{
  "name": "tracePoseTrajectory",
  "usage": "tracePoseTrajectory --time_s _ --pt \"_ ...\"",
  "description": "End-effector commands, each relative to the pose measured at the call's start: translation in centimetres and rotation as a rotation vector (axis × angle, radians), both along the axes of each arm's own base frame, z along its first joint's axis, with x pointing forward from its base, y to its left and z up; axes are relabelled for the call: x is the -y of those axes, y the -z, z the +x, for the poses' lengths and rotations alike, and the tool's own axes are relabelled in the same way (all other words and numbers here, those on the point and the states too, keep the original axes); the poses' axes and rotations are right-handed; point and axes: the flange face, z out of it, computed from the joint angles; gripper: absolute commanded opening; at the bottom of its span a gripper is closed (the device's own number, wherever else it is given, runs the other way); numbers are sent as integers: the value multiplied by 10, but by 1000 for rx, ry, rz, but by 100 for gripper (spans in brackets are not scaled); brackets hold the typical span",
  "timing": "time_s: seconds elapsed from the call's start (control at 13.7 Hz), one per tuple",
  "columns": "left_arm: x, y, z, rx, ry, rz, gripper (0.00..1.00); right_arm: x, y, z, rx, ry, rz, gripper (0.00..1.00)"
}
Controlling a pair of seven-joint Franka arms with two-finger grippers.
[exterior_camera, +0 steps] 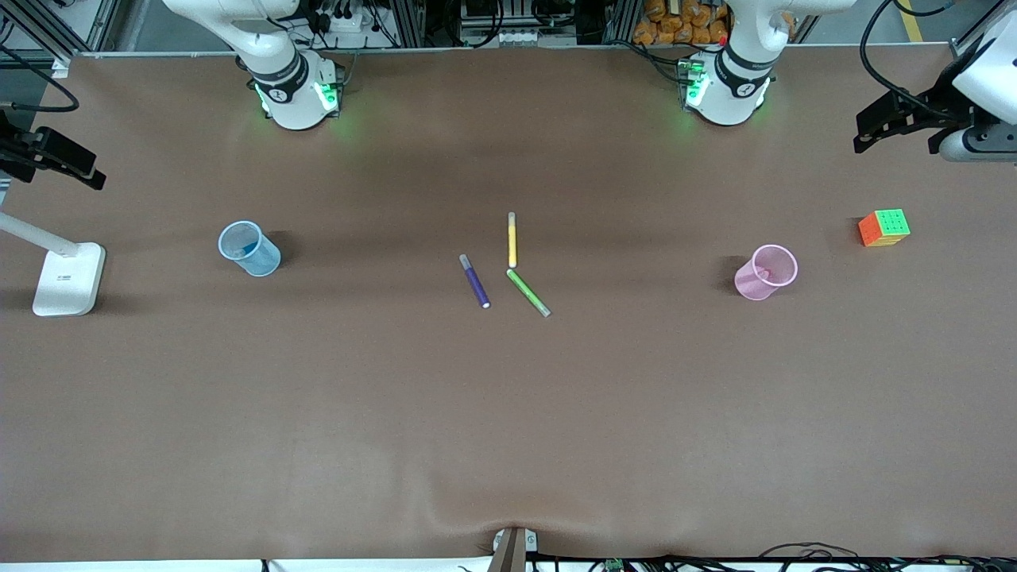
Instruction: Place pink and blue markers in matching cups
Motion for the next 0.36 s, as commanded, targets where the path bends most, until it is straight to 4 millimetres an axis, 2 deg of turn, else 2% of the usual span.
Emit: tracePoseTrajectory --time_s 0.0,0.29 --pt "-4 -8 -1 -8 -17 19 100 -6 -3 -6 4 -4 14 100" --pt "-8 -7 0 -9 -26 19 100 -5 -3 -6 8 -6 13 100"
